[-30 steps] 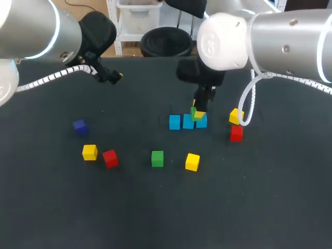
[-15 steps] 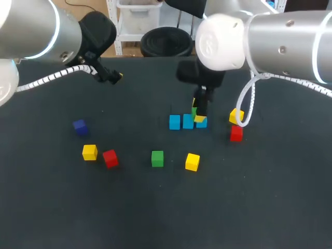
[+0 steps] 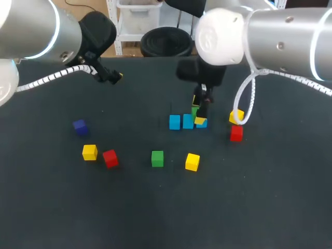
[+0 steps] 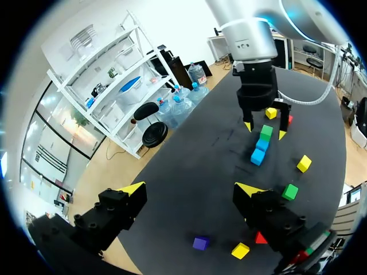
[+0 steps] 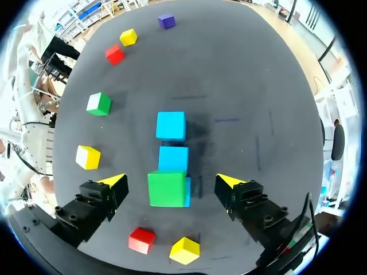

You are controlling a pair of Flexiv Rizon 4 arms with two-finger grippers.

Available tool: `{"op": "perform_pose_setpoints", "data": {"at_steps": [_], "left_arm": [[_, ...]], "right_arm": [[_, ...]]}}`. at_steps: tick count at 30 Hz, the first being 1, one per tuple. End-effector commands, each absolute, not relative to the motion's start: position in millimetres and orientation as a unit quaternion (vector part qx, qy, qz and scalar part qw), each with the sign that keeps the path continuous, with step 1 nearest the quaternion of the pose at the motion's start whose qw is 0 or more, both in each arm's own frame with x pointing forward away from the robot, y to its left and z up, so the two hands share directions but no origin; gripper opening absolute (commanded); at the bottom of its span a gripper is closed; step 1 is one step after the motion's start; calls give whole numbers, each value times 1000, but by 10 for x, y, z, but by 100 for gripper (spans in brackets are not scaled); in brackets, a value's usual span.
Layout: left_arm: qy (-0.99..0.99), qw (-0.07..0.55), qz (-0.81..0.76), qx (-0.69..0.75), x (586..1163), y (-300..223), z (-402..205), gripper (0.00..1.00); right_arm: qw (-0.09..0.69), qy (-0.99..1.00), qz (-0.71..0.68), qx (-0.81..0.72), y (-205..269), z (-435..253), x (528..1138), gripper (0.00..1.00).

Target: Place the blue cubes, place green cubes on the blue cubes, place the yellow cubes on the green cubes, then place the red cubes on the yellow cubes, and place purple cube on the red cubes.

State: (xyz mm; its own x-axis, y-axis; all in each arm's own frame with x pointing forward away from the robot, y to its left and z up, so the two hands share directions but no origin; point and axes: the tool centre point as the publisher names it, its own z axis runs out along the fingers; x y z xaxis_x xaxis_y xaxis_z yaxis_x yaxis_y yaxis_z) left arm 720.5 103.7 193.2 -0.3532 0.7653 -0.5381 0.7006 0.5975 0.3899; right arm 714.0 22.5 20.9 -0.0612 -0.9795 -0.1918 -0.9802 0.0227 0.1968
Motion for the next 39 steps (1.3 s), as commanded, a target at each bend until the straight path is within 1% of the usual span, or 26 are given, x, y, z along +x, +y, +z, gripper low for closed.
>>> {"op": "perform_pose_setpoints", "data": {"at_steps": [1,5,17,22,27,31,36,39], "left_arm": [[822,352,47,445,7202,1031,1932,100],[822,352,47,445,7202,1031,1932,100],[822,352,47,445,7202,1031,1932,100],[822,352,47,445,7202,1031,1932,100],[822,352,47,445,7202,1031,1932,100],[822,352,47,445,7202,1031,1932,100],[822,352,47,445,7202,1031,1932,100],[822,352,47,445,7202,1031,1932,100]], "right_arm": [[0,715,140,-685,228,207,7157,100],[0,715,140,-685,228,207,7157,100],[77,736,151,-656,67,664,7138,100],[165,761,156,-607,-145,931,7226,100],[296,788,156,-517,-529,1179,7301,100],[372,799,147,-449,-836,1222,7313,100],[422,788,150,-422,-951,1224,7244,100],[465,772,150,-407,-997,1308,7203,100]]}}
